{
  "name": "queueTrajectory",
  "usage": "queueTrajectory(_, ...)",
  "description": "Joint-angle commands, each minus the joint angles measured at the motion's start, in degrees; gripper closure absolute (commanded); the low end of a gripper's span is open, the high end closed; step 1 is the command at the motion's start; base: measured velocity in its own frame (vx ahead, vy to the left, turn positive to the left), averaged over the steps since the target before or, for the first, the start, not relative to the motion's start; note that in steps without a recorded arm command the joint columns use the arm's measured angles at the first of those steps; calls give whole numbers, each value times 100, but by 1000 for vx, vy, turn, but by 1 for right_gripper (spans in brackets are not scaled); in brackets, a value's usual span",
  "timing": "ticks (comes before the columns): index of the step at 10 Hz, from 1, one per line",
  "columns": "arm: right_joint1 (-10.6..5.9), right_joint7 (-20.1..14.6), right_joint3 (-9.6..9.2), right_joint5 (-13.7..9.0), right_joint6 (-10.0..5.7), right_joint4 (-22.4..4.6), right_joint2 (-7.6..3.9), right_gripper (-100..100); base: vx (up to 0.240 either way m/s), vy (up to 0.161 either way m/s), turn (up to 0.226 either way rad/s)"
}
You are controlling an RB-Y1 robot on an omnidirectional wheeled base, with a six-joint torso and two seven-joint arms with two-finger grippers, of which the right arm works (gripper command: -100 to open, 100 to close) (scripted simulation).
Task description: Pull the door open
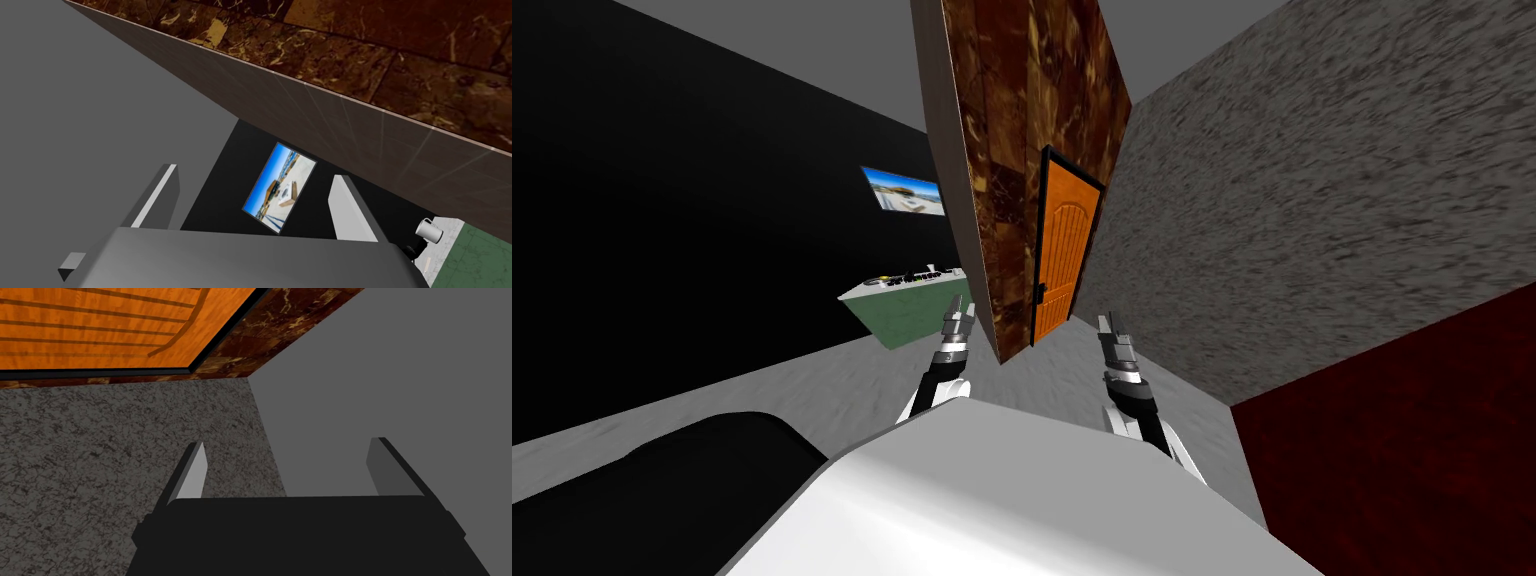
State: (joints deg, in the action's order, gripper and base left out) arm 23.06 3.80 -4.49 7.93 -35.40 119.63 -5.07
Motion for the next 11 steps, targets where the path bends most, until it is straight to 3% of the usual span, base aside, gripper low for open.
queueTrajectory(1,-102,171,-55,127,10,-209,-41,-100,139,-37,54)
queueTrajectory(3,-181,293,-83,220,25,-365,-91,-100,108,-39,44)
queueTrajectory(11,-705,1103,-267,837,128,-1396,-407,-100,144,-58,66)
